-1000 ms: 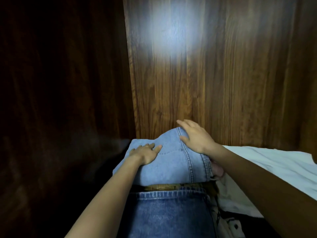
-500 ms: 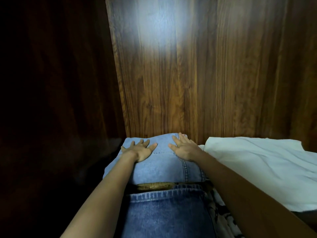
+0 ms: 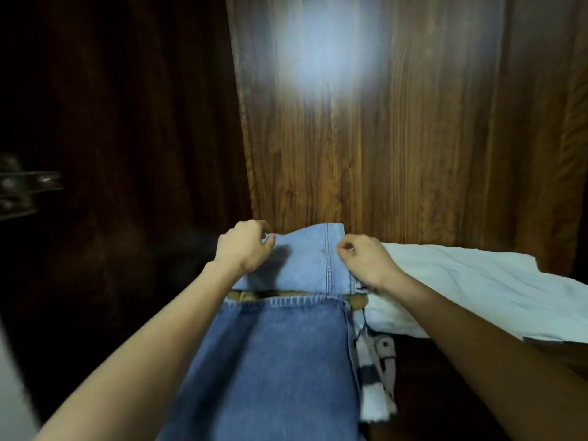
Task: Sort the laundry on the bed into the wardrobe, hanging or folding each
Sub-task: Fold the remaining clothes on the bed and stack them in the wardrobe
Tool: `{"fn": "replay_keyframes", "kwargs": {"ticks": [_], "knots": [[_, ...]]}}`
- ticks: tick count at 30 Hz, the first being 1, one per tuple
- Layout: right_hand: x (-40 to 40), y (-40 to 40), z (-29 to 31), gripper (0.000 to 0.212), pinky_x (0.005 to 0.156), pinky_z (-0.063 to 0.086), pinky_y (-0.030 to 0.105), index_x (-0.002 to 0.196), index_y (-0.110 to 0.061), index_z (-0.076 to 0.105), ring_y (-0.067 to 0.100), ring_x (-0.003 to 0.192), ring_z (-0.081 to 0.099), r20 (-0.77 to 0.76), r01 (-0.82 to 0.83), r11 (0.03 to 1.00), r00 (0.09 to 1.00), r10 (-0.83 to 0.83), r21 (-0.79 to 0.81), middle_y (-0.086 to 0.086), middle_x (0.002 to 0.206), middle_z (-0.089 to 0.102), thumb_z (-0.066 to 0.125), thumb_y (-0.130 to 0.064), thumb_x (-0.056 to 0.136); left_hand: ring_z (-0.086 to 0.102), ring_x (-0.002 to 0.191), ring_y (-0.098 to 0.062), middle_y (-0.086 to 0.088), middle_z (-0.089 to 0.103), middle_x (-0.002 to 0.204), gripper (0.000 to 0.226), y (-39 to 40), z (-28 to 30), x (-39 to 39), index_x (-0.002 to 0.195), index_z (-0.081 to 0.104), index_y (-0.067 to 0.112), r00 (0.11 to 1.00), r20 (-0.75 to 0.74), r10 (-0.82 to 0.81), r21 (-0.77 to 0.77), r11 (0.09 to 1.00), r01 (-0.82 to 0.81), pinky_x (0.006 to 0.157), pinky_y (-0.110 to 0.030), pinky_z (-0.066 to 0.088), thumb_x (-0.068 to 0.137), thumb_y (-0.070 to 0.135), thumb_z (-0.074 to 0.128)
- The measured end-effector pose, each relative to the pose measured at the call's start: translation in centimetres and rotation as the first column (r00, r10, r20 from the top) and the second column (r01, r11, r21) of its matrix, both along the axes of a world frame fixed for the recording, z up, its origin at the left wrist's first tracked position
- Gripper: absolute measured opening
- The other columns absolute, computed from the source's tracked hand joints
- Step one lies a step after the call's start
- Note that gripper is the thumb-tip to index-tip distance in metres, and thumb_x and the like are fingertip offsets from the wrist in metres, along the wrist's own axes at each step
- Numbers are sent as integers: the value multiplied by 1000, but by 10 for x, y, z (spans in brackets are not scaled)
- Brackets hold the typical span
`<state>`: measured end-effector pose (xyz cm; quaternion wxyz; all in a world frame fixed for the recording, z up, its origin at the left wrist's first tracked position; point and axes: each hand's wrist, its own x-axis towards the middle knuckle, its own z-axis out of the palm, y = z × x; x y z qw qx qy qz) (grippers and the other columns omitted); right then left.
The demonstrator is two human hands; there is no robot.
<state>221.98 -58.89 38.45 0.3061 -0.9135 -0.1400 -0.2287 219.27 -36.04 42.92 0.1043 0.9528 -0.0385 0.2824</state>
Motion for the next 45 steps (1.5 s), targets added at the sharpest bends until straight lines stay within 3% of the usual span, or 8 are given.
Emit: {"fn": "replay_keyframes", "kwargs": {"ticks": [4, 11, 15, 21, 28, 33, 38, 45], "knots": [[-65, 12, -3, 16, 66, 41, 30, 81, -21, 64, 24, 79, 63, 143, -89, 996, 986, 91, -18, -6, 67, 56, 52, -16, 90, 62, 103, -30, 0, 67, 114, 27, 2, -22, -94, 114, 64, 28, 993, 41, 107, 1, 994, -107, 73, -32, 39, 94, 34, 46], [-182, 73, -31, 16, 74, 51, 38, 99, -16, 66, 29, 87, 65, 157, -410, 907, 894, 420, -94, 6, 86, 70, 53, -19, 91, 61, 108, -29, 2, 62, 119, 29, 12, -79, -270, 117, 59, 26, 936, -127, 328, 109, 943, -316, 82, -37, 47, 93, 38, 47], [-265, 121, -67, 17, 76, 51, 38, 102, -15, 67, 29, 93, 64, 63, -567, 813, 814, 578, -130, 6, 93, 71, 55, -18, 90, 60, 111, -27, 3, 61, 123, 32, 31, -125, -379, 124, 54, 30, 875, -239, 420, 123, 907, -402, 87, -38, 50, 96, 39, 43], [-417, 189, -117, 18, 76, 47, 34, 101, -20, 65, 31, 94, 61, -120, -693, 680, 716, 688, -237, 4, 90, 68, 51, -22, 90, 59, 111, -27, 2, 61, 124, 35, 63, -177, -540, 128, 52, 26, 733, -355, 580, 143, 809, -571, 83, -36, 46, 97, 39, 43], [-618, 260, -166, 21, 78, 49, 36, 106, -18, 66, 31, 97, 60, -189, -828, 493, 546, 816, -265, 5, 93, 69, 50, -20, 92, 61, 107, -29, 0, 63, 121, 32, 105, -225, -782, 123, 56, 23, 574, -434, 694, 132, 679, -722, 83, -37, 50, 96, 37, 47], [-789, 332, -202, 21, 82, 53, 43, 104, -22, 63, 34, 97, 63, -265, -912, 212, 315, 911, -352, 12, 103, 68, 48, -25, 89, 61, 104, -33, -10, 64, 117, 32, 137, -247, -960, 120, 58, 15, 303, -534, 789, 199, 465, -863, 80, -36, 48, 96, 33, 48], [-931, 397, -225, 24, 84, 50, 40, 109, -19, 60, 33, 106, 60, -294, -873, -42, 118, 948, -486, 12, 112, 66, 47, -27, 92, 56, 114, -31, -9, 57, 125, 32, 152, -284, -1107, 121, 58, 15, 78, -594, 801, 189, 234, -954, 86, -38, 47, 94, 30, 50], [-1066, 502, -265, 22, 76, 50, 39, 105, -16, 61, 34, 100, 61, -399, -767, -427, -244, 884, -479, 12, 111, 66, 46, -24, 91, 52, 121, -30, -9, 54, 131, 36, 166, -323, -1255, 127, 55, 14, -310, -672, 673, 254, -184, -950, 92, -40, 45, 96, 32, 49]]}}
